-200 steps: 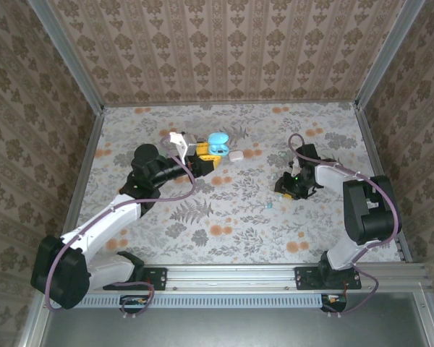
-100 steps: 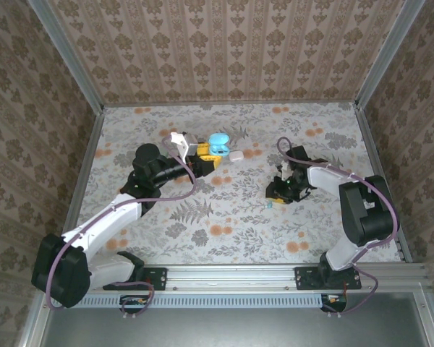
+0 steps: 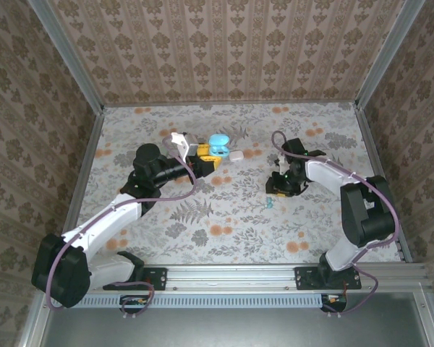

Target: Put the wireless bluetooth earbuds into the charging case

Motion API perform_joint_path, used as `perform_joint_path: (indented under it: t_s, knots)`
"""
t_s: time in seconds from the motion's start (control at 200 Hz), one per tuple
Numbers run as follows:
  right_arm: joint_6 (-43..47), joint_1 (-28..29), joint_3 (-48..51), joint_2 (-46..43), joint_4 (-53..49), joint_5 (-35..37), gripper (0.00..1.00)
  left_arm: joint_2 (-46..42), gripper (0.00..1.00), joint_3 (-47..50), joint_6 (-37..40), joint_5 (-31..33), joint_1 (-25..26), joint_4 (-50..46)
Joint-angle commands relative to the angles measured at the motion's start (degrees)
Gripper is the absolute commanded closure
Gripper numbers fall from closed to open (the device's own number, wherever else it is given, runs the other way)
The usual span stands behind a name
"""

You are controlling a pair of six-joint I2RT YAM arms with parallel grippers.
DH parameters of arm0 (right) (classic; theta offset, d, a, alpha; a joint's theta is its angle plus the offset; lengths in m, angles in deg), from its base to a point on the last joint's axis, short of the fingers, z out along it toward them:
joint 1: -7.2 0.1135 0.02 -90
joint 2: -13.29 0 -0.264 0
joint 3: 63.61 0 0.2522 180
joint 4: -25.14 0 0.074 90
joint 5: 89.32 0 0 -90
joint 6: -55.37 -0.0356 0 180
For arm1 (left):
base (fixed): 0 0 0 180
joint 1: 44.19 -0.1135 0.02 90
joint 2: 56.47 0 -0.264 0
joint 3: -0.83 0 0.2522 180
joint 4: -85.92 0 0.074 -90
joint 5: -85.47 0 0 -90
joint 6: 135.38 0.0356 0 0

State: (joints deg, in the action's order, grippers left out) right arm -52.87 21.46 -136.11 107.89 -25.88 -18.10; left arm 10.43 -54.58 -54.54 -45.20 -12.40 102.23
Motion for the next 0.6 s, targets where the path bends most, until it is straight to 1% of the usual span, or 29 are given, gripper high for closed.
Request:
perform_joint_path:
  t_s: [0.0, 0.075, 0.36, 0.595]
  knots:
    - [3.6, 1.8, -3.3, 3.0, -5.6, 4.8, 0.63, -1.2, 0.73, -1.4, 0.5, -0.1, -0.3, 0.6]
    - [3.5, 2.4, -4.7, 4.8, -6.8, 6.8, 0.64, -1.4, 0.73, -1.4, 0.5, 0.2, -0.3, 0.5]
    - [4.2, 5.6, -8.7, 9.9, -9.7, 9.0, 0.65, -1.7, 0.73, -1.2, 0.7, 0.5, -0.3, 0.2]
    - [5.0, 6.7, -10.0, 11.3, -11.2, 10.3, 0.69, -1.9, 0.73, -1.2, 0.9, 0.6, -0.3, 0.0]
